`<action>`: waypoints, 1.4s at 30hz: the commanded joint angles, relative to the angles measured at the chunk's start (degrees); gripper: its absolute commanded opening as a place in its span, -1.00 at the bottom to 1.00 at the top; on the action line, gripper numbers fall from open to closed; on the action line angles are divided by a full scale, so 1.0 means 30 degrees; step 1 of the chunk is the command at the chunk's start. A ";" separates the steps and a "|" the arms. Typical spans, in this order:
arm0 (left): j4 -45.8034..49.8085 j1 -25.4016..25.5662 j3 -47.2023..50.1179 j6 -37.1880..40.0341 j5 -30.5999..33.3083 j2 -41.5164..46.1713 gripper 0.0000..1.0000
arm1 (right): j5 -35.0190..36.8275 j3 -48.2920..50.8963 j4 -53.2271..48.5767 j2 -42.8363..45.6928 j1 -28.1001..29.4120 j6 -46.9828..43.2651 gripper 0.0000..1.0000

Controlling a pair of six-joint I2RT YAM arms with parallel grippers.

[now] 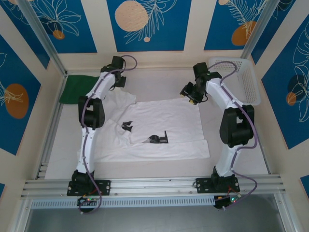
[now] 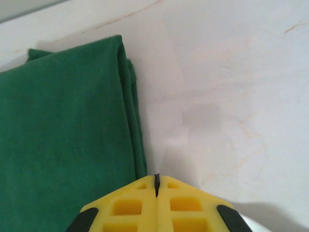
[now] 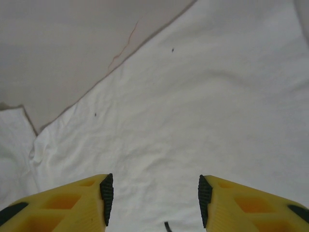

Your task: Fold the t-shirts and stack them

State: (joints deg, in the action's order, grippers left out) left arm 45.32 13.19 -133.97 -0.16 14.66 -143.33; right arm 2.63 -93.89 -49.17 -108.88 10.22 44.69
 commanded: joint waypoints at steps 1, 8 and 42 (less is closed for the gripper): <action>-0.1579 0.0482 0.1786 -0.1088 -0.0025 0.2669 -1.00 | 0.2305 -0.1426 -0.0896 -0.1568 -0.0350 -0.0392 0.03; -0.2727 0.1209 0.6013 -0.2901 -0.0205 0.6151 -1.00 | 0.4283 -0.5152 -0.1095 -0.5705 -0.0952 -0.1370 0.08; -0.2949 0.2048 1.2460 -0.4197 -0.0835 1.1726 -1.00 | 0.6857 -0.8788 -0.1466 -1.0472 -0.0799 -0.1390 -0.28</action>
State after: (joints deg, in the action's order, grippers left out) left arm 36.23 18.90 -96.73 -14.24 12.08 -109.80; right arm 23.79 -120.86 -52.16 -139.26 7.49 39.35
